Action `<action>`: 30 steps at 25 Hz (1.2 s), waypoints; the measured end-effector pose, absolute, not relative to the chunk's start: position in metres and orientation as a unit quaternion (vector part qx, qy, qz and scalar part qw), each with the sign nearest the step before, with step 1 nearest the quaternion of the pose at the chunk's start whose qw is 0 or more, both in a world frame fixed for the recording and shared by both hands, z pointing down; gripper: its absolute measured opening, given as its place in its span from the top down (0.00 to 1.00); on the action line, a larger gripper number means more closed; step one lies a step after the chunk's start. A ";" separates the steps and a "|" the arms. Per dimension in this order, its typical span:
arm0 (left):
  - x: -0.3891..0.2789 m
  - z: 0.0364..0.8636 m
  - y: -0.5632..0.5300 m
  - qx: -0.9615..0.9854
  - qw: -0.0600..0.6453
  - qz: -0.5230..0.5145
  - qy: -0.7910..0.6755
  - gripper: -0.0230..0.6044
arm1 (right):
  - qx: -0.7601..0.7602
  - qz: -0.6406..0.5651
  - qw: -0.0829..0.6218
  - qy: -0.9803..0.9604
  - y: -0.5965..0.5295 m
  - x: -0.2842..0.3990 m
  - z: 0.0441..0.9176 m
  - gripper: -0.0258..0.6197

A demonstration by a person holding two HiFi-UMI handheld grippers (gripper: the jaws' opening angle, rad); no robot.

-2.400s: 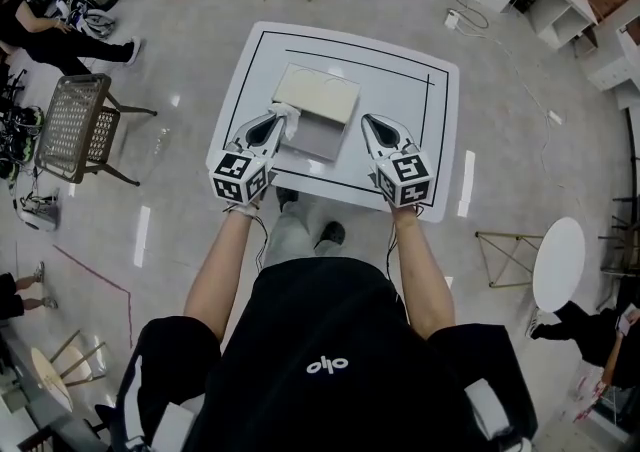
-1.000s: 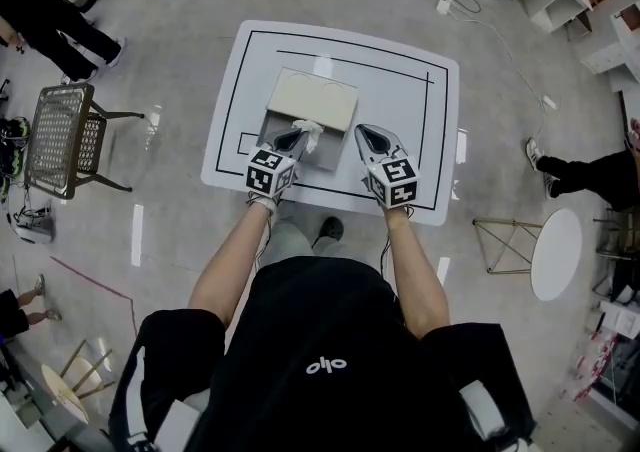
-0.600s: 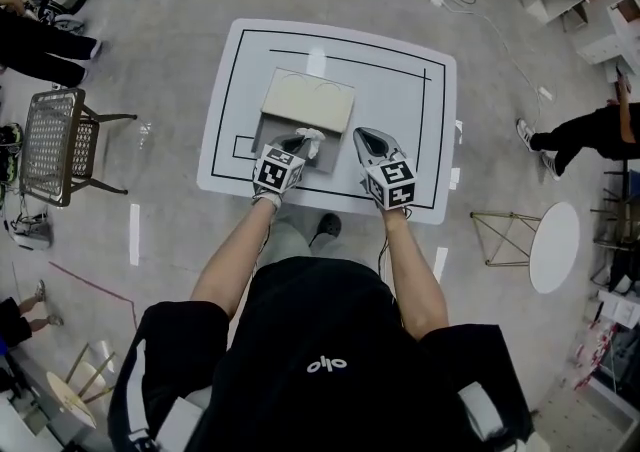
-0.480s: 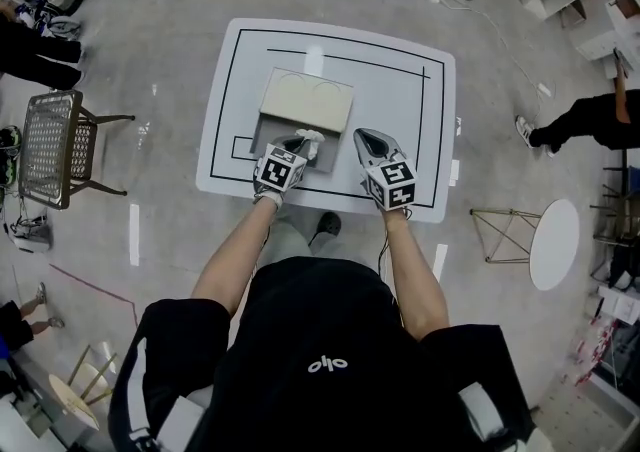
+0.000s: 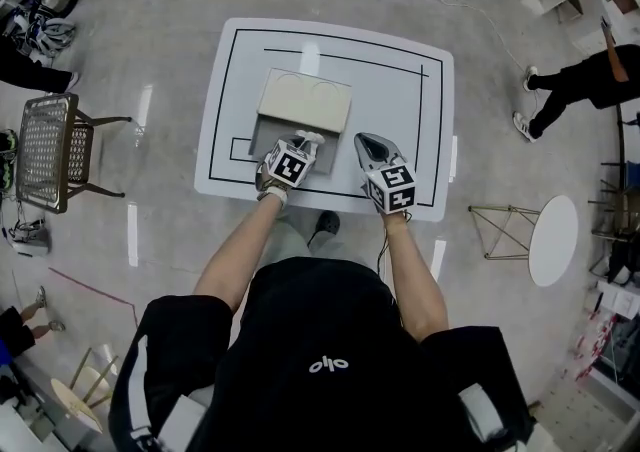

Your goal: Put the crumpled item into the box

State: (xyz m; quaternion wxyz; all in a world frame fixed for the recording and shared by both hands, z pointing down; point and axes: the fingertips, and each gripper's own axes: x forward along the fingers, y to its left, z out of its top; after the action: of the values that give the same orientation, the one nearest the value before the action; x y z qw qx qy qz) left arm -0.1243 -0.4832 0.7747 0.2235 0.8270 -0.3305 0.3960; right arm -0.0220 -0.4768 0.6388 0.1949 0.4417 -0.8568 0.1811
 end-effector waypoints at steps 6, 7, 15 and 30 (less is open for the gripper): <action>-0.125 0.776 -0.482 0.828 0.227 0.388 -0.337 0.89 | 0.442 0.177 0.193 -0.858 -0.473 -0.024 0.638 0.96; -0.124 0.776 -0.482 0.828 0.229 0.386 -0.335 0.85 | 0.442 0.176 0.193 -0.858 -0.472 -0.024 0.637 0.96; -0.131 0.750 -0.480 0.835 0.211 0.360 -0.358 0.80 | 0.444 0.164 0.184 -0.862 -0.464 -0.017 0.623 0.96; -0.163 0.615 -0.448 0.858 0.142 0.215 -0.445 0.95 | 0.425 0.123 0.146 -0.885 -0.437 -0.015 0.575 0.95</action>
State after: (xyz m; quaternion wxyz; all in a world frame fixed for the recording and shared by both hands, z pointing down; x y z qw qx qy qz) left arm -0.1633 -0.4482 0.6150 0.1421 0.8576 -0.4449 0.2153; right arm -0.0145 -0.4372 0.5751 0.1457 0.4252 -0.8848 0.1230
